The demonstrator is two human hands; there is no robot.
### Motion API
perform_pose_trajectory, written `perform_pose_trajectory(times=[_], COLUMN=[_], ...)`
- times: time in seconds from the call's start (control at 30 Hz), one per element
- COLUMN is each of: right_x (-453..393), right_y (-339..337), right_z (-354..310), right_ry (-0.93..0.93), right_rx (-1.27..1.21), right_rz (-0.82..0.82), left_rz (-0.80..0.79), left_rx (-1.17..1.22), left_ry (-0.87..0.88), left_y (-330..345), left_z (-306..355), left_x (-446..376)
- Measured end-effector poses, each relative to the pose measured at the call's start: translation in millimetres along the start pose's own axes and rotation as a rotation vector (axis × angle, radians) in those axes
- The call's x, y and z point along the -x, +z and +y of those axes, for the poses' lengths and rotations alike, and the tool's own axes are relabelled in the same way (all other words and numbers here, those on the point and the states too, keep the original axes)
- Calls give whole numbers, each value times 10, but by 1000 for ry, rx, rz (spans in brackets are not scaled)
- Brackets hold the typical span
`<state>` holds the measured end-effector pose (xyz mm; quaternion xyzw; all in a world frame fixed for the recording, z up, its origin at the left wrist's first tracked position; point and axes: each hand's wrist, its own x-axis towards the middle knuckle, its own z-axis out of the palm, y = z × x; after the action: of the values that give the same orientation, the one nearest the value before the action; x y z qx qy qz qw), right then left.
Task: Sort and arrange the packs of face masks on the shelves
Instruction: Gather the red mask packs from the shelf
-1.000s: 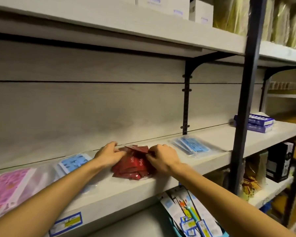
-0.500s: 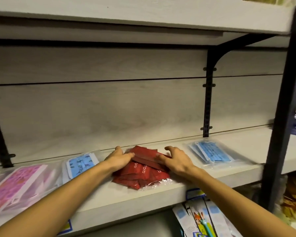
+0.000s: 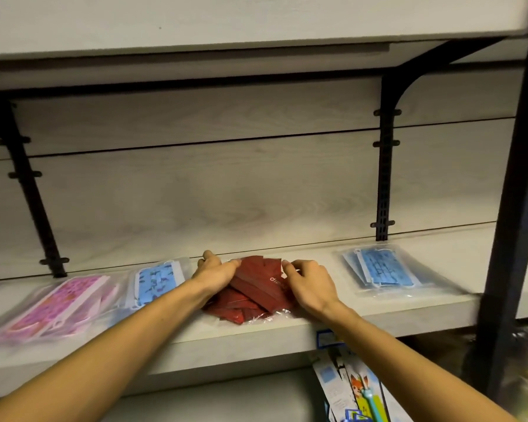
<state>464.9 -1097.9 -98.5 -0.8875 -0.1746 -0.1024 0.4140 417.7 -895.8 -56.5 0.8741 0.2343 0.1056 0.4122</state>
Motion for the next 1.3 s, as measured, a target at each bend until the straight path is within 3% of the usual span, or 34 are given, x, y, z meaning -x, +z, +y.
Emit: perform_pose_trajectory(times=[0.07,0.23,0.4,0.6,0.93,1.1,1.3], right_x=[-4,73,194,521,1540,2126,2614], right_y=[-10,-4,-24,255,1049,1630,2370], right_z=[12,-85,-291,-736,-1827,-2430,-3175], right_ry=[23,-36,-127,-247,-287,-435,-676], right_rx=[-25,100,337,514,501,458,471], right_rz=[-6,-43,-43,-152,-168,-196,-375], left_rz=[24,65,35,25,32,39,82], left_rx=[-69,-491,-641,-809,-857,-900,-976], left_ry=[51,272,274,321,422,665,420], left_y=[-23,-184,-463,-869,-2109,-2966,-3992], left_z=[-2,-115,-367,-898,-2056,-2840,-3581], left_x=[87,299,470,764,1612,2086,2361])
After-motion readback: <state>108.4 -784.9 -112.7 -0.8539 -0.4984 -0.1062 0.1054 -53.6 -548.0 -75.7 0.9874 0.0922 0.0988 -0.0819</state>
